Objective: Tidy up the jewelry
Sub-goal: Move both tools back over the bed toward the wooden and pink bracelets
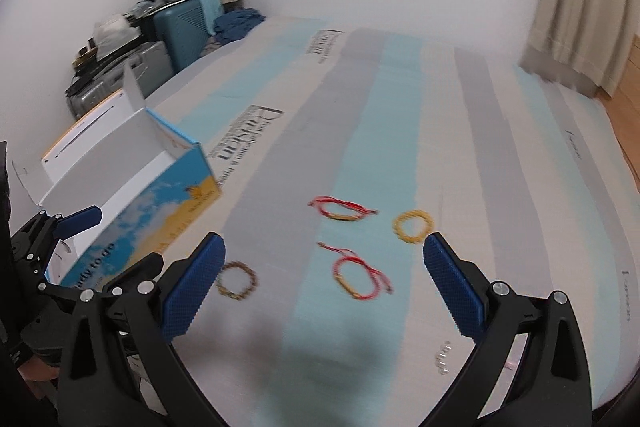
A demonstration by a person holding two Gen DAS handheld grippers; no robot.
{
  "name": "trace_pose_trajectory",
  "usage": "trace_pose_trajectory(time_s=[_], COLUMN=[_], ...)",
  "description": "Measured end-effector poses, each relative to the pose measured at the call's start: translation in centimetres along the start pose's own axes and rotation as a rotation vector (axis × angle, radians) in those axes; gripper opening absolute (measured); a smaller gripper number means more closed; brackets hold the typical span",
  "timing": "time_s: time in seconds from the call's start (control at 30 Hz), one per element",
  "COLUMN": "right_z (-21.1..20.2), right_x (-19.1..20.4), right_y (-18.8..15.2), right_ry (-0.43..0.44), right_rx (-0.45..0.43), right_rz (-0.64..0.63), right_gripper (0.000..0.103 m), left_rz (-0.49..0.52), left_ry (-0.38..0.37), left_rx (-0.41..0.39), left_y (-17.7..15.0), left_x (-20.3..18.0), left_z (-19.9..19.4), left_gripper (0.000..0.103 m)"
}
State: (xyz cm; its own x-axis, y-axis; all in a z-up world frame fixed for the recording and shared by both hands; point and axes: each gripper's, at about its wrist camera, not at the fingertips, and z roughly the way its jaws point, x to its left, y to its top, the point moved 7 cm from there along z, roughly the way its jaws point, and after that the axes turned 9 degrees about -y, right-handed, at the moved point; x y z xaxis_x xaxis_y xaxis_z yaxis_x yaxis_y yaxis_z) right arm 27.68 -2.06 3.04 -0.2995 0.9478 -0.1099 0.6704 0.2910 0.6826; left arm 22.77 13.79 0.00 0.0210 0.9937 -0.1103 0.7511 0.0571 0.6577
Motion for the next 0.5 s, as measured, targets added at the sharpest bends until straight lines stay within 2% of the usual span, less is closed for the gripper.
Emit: trace_pose_trajectory(time_s=[0.23, 0.5], right_z=[0.0, 1.2], right_x=[-5.6, -11.7], right_y=[-2.1, -5.2], right_ry=[-0.051, -0.106], right_rx=[0.020, 0.054], right_rz=[0.045, 0.096], right_gripper=[0.095, 0.095], left_rz=[0.043, 0.048], left_ry=[-0.020, -0.026], left_rx=[0.020, 0.062], left_y=[-0.3, -2.3], left_x=[-3.5, -3.8], left_z=[1.9, 4.8], left_gripper=[0.097, 0.097])
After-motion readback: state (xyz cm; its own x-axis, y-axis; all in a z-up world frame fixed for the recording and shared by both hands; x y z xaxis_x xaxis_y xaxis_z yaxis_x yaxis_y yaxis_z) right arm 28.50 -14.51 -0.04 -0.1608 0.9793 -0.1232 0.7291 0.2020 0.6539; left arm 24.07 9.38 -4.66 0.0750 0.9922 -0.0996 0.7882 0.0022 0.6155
